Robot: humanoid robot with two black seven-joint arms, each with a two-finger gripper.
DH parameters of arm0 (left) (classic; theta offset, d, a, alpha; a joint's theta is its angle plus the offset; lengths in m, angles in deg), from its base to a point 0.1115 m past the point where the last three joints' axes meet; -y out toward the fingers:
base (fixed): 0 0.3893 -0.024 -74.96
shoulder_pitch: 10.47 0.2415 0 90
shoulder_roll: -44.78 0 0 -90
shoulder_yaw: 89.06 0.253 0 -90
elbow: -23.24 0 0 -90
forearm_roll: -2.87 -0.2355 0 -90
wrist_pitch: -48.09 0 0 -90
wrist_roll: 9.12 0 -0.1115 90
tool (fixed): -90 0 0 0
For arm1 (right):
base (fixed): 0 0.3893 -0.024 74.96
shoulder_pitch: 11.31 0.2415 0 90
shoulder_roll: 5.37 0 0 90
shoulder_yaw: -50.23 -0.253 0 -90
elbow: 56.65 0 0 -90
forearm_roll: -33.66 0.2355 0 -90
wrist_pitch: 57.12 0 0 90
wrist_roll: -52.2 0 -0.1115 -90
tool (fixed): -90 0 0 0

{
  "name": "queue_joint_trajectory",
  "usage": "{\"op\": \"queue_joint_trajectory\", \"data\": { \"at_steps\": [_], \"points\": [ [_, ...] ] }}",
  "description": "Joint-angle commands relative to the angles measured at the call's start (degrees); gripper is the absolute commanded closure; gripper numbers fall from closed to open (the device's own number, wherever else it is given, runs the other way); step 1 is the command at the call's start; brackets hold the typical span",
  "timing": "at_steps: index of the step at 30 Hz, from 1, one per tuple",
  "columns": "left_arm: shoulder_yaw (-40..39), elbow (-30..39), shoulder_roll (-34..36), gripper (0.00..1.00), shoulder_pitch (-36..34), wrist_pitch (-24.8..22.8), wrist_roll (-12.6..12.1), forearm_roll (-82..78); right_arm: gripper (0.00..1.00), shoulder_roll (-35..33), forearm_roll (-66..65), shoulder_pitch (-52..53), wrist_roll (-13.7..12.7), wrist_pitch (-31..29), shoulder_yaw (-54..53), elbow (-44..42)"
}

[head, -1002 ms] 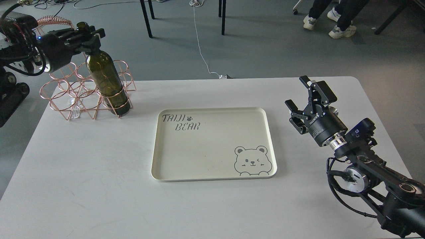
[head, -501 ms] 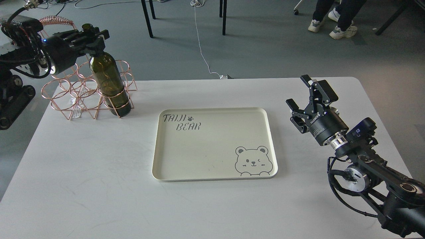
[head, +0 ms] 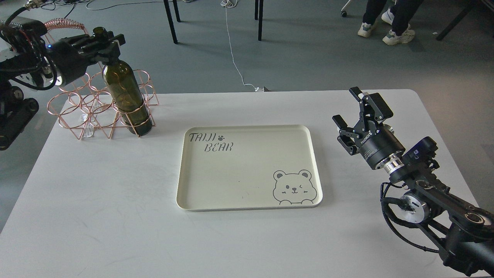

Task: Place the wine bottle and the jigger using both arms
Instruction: 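Hold the bottle in the rack with the left gripper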

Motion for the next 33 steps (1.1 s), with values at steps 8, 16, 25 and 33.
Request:
{"op": "queue_joint_trajectory", "data": {
  "at_steps": [8,16,25,33],
  "points": [
    [0.03,0.04,0.3,0.81,-0.13,0.05,0.01,0.12,0.01,-0.08,0.0,0.0,0.0,-0.02,-0.05,0.0],
    [0.03,0.04,0.92,0.26,-0.3,0.05,0.01,0.21,0.01,-0.08,0.0,0.0,0.0,-0.02,0.04,0.0],
    [0.03,0.04,1.18,0.17,-0.48,-0.04,0.01,0.12,0.01,-0.08,0.0,0.0,0.0,-0.02,0.04,0.0],
    [0.12,0.04,1.18,0.96,-0.39,-0.21,0.01,-0.32,0.01,-0.08,0.0,0.0,0.0,-0.02,0.04,0.09]
  ]
}}
